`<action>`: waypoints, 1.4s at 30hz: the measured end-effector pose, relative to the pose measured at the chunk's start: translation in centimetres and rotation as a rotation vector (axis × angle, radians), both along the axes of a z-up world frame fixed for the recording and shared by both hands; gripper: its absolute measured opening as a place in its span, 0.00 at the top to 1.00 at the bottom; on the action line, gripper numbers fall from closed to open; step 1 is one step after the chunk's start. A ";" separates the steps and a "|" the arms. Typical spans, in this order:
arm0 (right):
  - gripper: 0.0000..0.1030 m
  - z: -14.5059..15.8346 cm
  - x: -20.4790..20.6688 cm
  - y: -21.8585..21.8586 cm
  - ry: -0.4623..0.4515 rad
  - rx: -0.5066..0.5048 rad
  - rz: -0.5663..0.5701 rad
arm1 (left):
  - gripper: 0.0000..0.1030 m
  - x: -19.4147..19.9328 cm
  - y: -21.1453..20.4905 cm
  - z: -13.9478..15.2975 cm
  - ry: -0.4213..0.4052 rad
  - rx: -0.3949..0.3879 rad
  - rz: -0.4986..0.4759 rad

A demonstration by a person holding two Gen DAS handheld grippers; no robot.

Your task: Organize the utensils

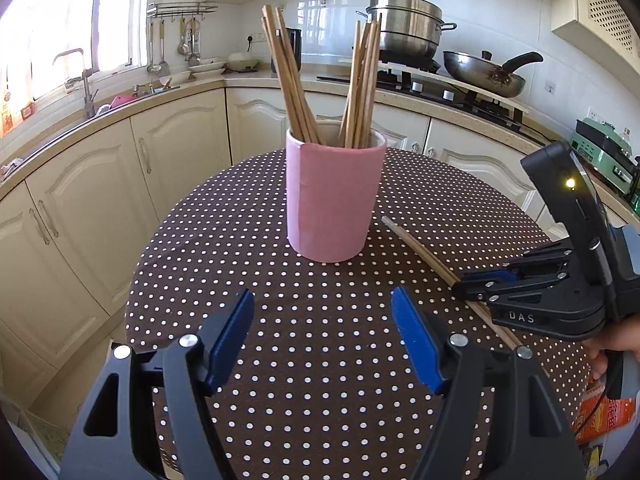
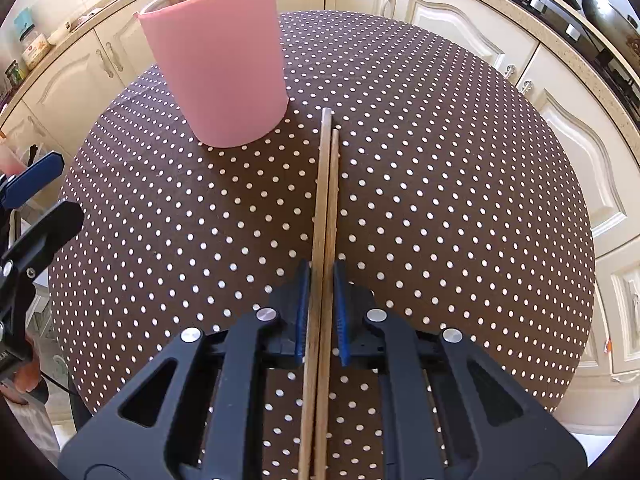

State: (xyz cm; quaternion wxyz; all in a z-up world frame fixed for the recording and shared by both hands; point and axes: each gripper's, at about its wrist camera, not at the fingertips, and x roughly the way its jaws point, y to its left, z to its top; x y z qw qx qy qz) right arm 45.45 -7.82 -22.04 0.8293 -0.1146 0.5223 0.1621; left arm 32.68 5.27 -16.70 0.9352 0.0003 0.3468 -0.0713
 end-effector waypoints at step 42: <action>0.88 0.5 -0.1 -8.9 0.100 0.228 0.071 | 0.32 6.2 -6.6 -3.6 0.300 -0.028 0.104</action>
